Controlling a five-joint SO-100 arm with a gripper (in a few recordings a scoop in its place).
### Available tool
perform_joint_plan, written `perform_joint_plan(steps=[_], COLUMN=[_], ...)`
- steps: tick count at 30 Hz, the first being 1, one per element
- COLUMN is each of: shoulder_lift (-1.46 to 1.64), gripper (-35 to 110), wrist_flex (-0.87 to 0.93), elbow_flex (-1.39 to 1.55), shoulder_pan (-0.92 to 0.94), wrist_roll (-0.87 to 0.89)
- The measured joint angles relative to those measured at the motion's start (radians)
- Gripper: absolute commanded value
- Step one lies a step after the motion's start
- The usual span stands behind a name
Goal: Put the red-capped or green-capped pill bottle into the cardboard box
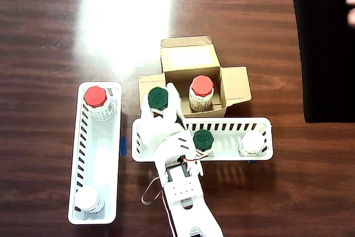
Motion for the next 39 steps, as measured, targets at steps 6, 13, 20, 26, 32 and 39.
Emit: perform_joint_plan(steps=[6, 13, 20, 26, 32, 39], shoulder_lift=[-0.17, -0.345, -0.394, -0.408, -0.311, -0.094], gripper=[-1, 1, 48, 88, 99, 99], wrist_flex=[-0.117, -0.198, -0.212, -0.215, -0.181, 0.037], elbow_flex=[-0.028, -0.061, -0.064, -0.066, -0.064, -0.066], shoulder_pan=[0.049, 0.087, 0.101, 0.133, 0.124, 0.127], wrist_roll=[0.006, 0.008, 0.048, 0.091, 0.097, 0.086])
